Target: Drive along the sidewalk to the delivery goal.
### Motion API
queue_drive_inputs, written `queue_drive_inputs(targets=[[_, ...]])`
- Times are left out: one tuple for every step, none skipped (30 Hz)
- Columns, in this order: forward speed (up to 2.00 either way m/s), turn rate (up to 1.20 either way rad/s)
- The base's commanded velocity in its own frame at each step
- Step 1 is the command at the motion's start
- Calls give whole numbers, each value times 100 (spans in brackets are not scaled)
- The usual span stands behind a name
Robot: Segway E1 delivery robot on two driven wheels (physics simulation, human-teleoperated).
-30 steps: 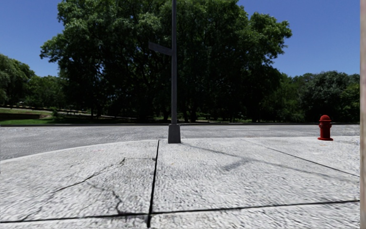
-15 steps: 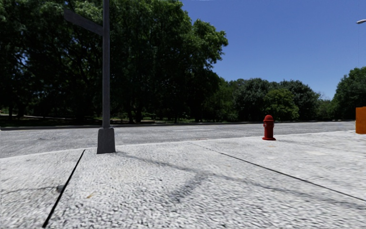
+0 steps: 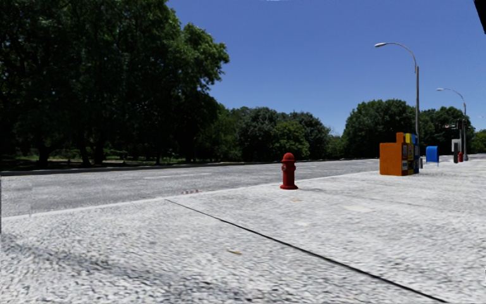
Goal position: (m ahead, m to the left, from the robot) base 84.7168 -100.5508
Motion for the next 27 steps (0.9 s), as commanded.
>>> queue_drive_inputs(targets=[[200,-69],[200,-69],[200,-69],[200,-69],[200,-69],[200,-69],[200,-69],[200,-69],[200,-69],[200,-69],[200,-69],[200,-69],[200,-69],[200,-69],[200,-69],[200,-69],[200,-69],[200,-69],[200,-69],[200,-69],[200,-69],[200,-69],[200,-69],[200,-69],[200,-69],[200,-69],[200,-69]])
